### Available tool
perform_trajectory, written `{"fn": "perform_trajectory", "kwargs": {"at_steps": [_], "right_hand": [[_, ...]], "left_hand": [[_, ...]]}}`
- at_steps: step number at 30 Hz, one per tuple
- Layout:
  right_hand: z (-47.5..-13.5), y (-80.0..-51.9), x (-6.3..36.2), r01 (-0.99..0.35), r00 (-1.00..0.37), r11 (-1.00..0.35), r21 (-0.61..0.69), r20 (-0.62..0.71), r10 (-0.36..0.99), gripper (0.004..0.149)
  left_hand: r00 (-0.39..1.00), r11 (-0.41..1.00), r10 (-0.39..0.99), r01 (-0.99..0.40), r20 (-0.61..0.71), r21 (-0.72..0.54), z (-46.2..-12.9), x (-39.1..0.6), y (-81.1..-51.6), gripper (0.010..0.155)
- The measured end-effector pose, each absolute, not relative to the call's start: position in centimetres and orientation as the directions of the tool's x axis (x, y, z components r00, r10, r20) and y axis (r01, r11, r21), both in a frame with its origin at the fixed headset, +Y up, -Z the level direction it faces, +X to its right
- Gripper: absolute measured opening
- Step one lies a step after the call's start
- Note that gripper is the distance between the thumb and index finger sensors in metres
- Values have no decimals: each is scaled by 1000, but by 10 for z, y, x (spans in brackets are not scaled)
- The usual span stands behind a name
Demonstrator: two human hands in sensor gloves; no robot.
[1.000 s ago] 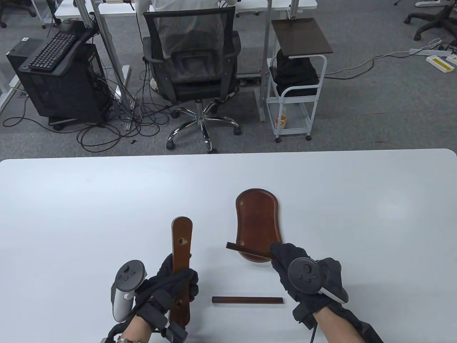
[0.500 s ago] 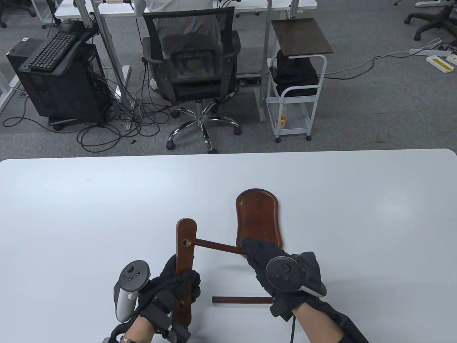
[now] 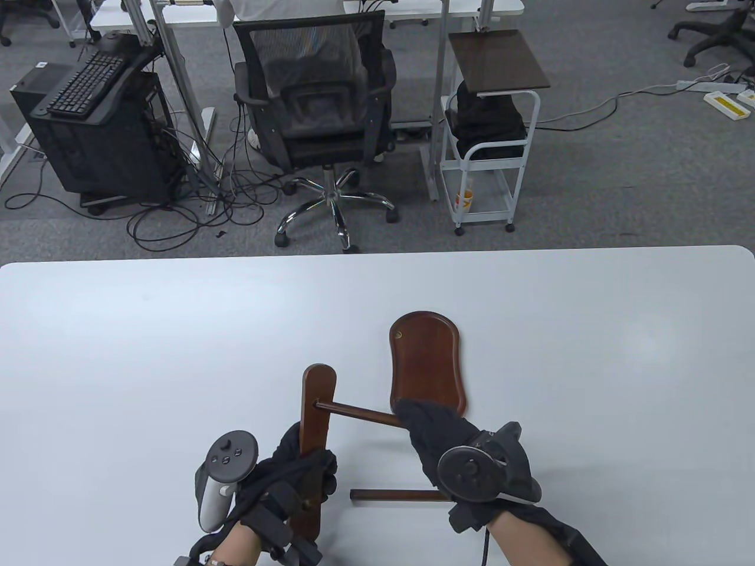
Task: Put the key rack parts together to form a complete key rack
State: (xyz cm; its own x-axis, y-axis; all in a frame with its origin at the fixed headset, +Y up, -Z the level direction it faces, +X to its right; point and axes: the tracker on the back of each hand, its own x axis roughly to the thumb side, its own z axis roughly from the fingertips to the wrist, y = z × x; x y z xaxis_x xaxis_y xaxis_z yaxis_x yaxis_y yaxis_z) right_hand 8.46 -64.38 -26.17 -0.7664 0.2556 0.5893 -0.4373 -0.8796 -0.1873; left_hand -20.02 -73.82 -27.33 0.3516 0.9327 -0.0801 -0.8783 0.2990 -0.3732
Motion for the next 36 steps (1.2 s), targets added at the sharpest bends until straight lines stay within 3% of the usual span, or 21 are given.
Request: {"fn": "perform_trajectory", "kwargs": {"at_steps": [10, 25, 36], "right_hand": [[-259, -639, 86, -491, -742, -860, -138, 584, 330, 44], [-267, -644, 100, -688, -583, -713, 132, 484, 653, 43], [-268, -651, 103, -762, -520, -627, 164, 422, 742, 42]], "left_hand": [[485, 464, 874, -819, 27, -336, -271, -194, -731, 61], [473, 456, 880, -812, 48, -364, -270, -192, -730, 61], [481, 474, 874, -805, 75, -357, -269, -192, -729, 61]]}}
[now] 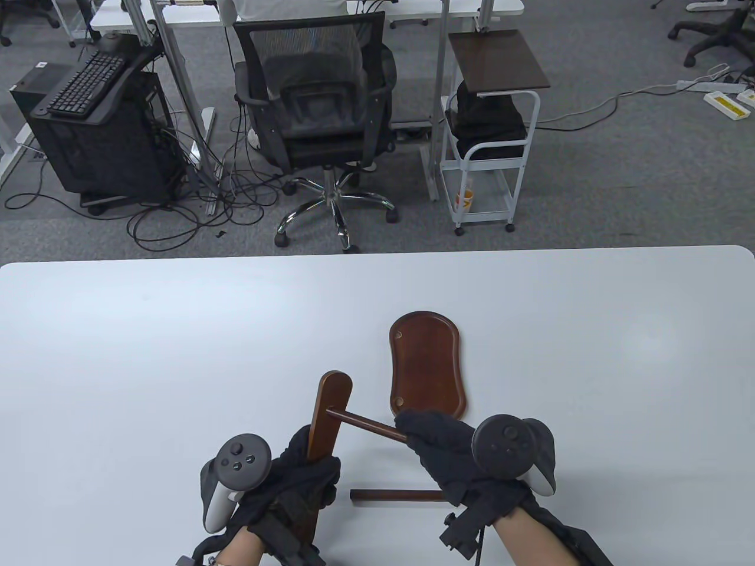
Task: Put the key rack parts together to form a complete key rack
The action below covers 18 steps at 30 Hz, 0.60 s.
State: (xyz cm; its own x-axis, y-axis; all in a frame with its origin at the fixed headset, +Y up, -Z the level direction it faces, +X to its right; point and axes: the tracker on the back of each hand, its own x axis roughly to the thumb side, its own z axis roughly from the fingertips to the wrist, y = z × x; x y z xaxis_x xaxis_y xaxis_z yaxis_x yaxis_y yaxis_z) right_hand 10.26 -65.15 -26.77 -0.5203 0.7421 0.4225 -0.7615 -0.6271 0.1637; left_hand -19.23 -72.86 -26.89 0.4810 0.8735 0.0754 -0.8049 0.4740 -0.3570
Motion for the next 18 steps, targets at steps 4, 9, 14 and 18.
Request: {"fn": "perform_trajectory", "kwargs": {"at_steps": [4, 9, 14, 18], "right_hand": [[-270, -655, 103, -761, -513, -622, 185, 416, 751, 42], [-270, -659, 103, -782, -458, -585, 215, 437, 774, 50], [-268, -660, 104, -783, -452, -586, 206, 459, 765, 55], [-266, -659, 108, -807, -422, -562, 181, 489, 763, 61]], "left_hand": [[491, 481, 868, -800, 68, -358, -268, -193, -729, 61], [507, 502, 858, -793, 83, -346, -267, -198, -724, 60], [496, 484, 866, -802, 62, -351, -268, -199, -726, 60], [477, 460, 878, -816, 42, -351, -269, -201, -727, 60]]}}
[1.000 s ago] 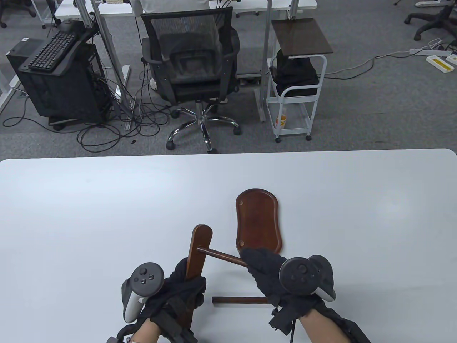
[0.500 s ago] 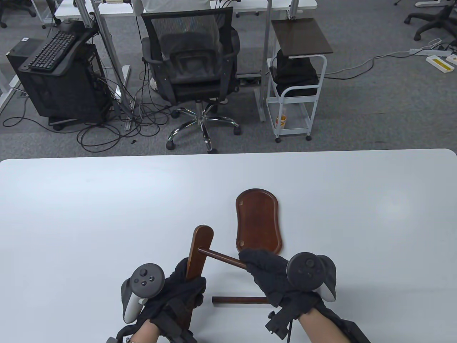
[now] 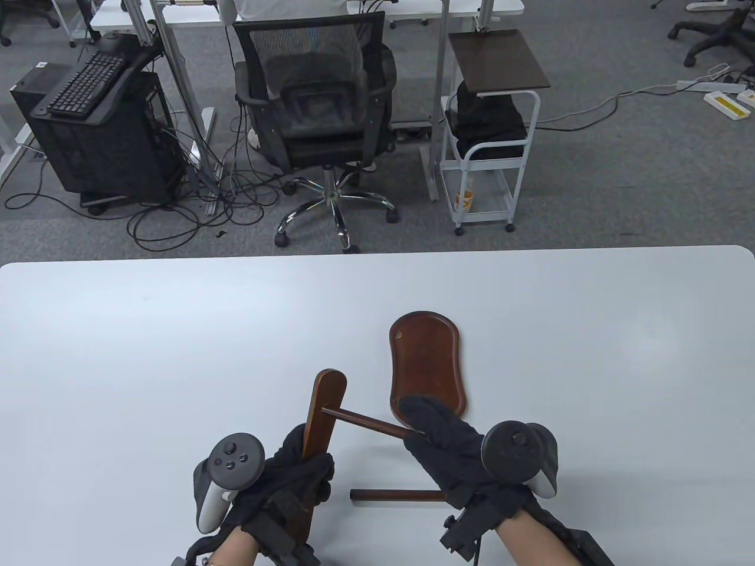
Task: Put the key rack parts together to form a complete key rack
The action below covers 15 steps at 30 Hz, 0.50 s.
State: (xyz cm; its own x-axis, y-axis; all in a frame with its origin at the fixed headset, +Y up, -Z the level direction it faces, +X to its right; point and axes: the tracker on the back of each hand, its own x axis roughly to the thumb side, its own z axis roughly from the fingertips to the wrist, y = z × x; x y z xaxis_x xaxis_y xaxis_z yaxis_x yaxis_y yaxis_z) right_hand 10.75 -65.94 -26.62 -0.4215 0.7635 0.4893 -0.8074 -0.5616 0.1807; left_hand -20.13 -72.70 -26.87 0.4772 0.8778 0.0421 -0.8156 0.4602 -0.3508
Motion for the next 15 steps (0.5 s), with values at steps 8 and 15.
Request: {"fn": "perform_trajectory", "kwargs": {"at_steps": [8, 15], "right_hand": [[-266, -659, 132, -862, -388, -494, 115, 479, 787, 73], [-271, -679, 158, -748, -567, -653, 119, 398, 722, 69]], "left_hand": [[445, 420, 896, -845, 2, -331, -271, -207, -729, 60], [394, 365, 918, -881, -38, -302, -272, -214, -729, 60]]}}
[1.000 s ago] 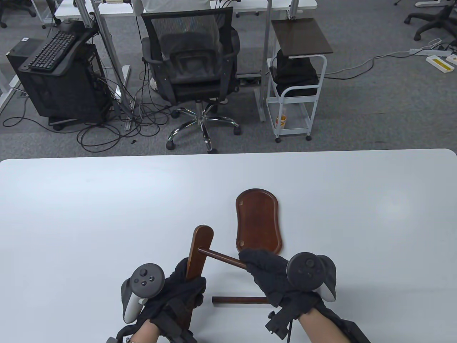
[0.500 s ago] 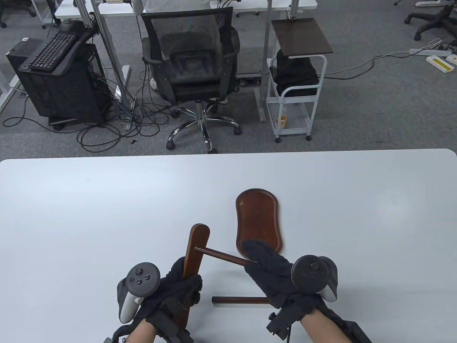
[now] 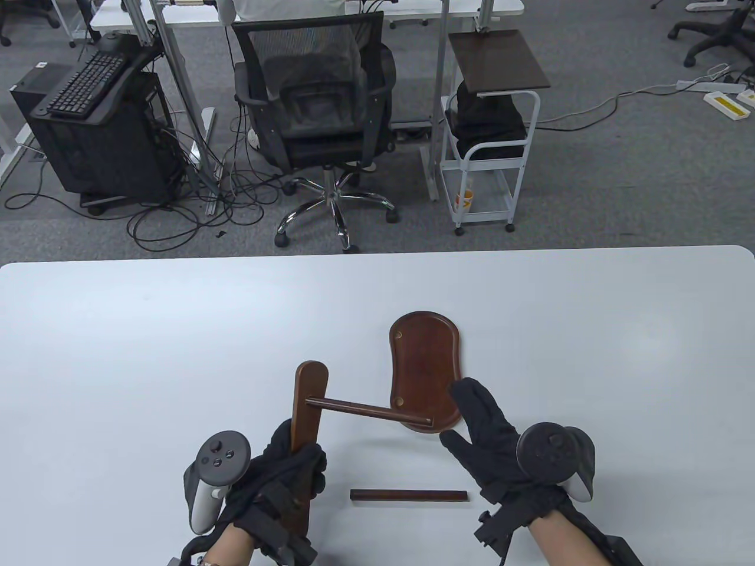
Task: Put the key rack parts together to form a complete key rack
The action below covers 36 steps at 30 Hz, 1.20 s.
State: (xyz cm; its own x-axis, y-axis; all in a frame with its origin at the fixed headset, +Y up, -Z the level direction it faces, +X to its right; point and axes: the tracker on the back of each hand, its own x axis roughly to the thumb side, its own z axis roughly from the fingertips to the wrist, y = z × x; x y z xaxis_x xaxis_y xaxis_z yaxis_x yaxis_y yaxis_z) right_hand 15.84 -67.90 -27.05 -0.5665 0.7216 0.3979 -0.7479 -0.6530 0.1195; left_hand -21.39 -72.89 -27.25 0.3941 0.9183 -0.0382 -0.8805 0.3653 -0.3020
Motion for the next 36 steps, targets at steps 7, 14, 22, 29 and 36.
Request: {"fn": "perform_trajectory", "kwargs": {"at_steps": [7, 14, 22, 29, 36], "right_hand": [[-276, -718, 170, -590, -710, -761, 269, 275, 648, 67], [-277, -738, 161, -348, -830, -848, 398, 289, 477, 72], [-269, -748, 144, -102, -886, -917, 385, 383, 259, 71], [-266, -753, 137, 18, -891, -946, 323, 434, 131, 68], [-265, -758, 137, -25, -893, -968, 249, 430, 133, 55]], "left_hand": [[337, 303, 938, -913, -85, -273, -275, -221, -732, 60], [322, 289, 942, -921, -95, -260, -275, -223, -733, 60], [318, 286, 944, -921, -88, -263, -275, -223, -732, 60], [319, 285, 943, -919, -91, -272, -274, -222, -732, 61], [319, 284, 944, -919, -90, -274, -274, -222, -732, 60]]}}
